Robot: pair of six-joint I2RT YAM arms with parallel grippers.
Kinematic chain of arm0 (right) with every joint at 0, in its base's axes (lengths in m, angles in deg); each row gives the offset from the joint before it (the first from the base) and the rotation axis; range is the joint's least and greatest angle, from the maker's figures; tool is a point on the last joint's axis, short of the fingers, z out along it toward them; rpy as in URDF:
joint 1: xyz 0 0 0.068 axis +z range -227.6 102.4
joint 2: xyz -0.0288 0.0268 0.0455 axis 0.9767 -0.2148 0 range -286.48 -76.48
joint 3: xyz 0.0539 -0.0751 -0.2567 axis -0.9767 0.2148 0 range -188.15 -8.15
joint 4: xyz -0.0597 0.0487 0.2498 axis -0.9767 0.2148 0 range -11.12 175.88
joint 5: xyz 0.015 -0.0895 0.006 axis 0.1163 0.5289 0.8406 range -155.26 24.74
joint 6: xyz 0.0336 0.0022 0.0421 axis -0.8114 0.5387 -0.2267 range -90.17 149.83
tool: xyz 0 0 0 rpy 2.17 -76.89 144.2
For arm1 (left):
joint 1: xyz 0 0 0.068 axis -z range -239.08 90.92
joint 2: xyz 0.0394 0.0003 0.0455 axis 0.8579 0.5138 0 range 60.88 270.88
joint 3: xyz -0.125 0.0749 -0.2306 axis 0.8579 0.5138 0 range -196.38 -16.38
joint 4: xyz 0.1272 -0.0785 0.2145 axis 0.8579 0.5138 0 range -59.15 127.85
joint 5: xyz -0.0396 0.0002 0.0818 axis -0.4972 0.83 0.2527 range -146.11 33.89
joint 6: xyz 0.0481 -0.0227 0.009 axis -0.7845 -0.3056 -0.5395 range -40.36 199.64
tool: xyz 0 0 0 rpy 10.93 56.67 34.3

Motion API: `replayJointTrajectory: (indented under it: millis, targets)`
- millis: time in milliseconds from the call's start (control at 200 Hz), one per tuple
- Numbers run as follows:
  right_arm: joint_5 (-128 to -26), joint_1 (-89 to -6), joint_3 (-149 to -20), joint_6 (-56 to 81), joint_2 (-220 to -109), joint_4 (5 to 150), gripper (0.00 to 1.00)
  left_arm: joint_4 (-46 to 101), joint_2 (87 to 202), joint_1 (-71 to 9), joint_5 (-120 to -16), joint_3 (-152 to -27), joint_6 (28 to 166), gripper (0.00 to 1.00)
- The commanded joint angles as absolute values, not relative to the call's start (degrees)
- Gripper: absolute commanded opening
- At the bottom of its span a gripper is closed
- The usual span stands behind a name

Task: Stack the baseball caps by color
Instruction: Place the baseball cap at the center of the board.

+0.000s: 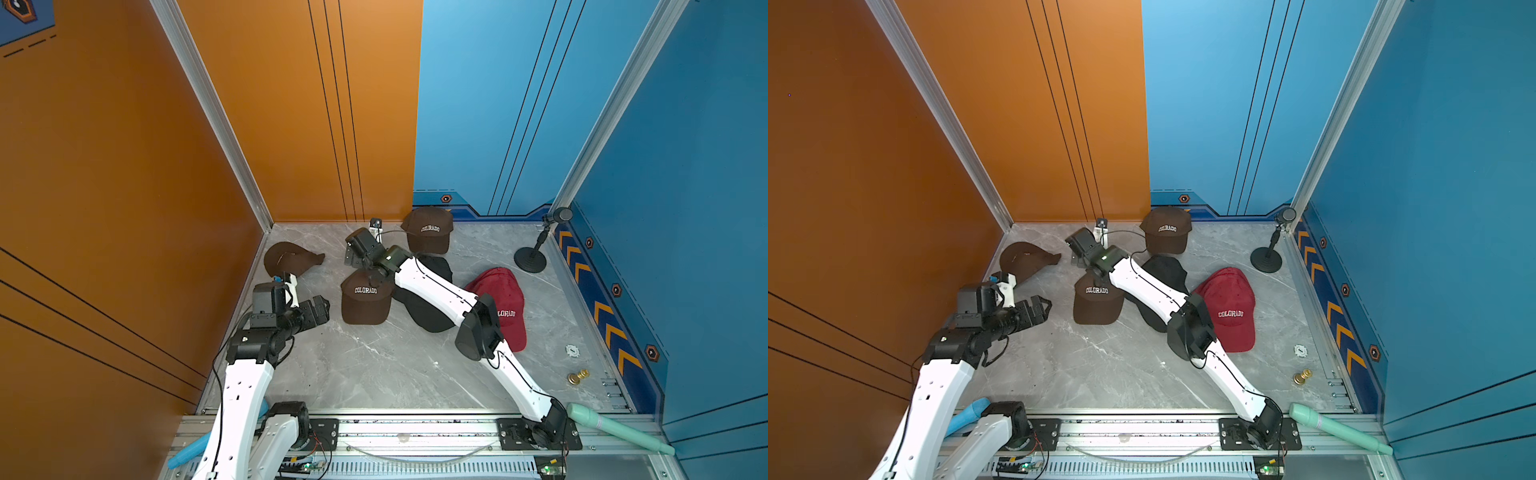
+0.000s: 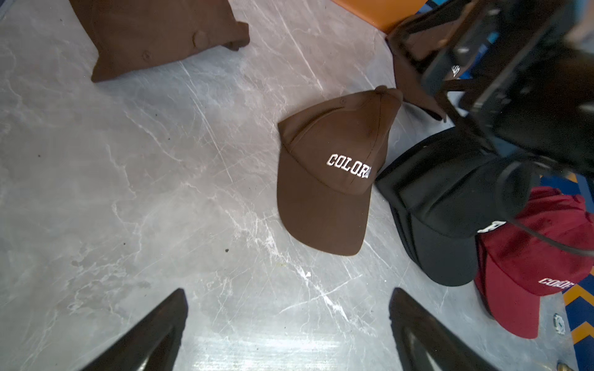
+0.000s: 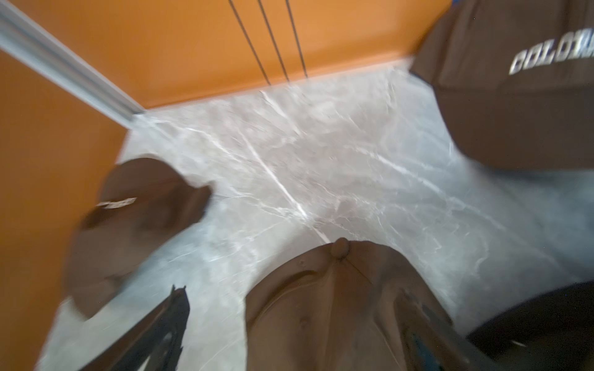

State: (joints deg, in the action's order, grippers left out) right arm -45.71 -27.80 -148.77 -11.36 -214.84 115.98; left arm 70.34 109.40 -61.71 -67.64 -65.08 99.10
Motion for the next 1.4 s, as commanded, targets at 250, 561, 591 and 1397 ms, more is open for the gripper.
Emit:
replayJointTrajectory:
  millis: [250, 561, 591, 1397]
  targets:
    - [-72.4, -38.5, -111.7, 3.5, -183.3, 100.6, 1.0, 67.5, 123.5, -59.2, -50.5, -70.9, 107.4, 0.98]
    - [-76.4, -46.1, -93.9, 4.3, -172.7, 93.7, 1.0, 50.1, 128.1, -54.8, -39.1, -67.1, 123.9, 0.98]
    - [-76.9, -46.4, -93.6, 4.4, -172.7, 93.5, 1.0, 49.6, 129.7, -54.7, -39.3, -67.6, 125.3, 0.98]
    - [-83.2, -48.9, -95.9, 5.9, -177.6, 92.8, 1.0, 22.3, 157.8, -51.4, -20.5, -68.9, 159.0, 0.98]
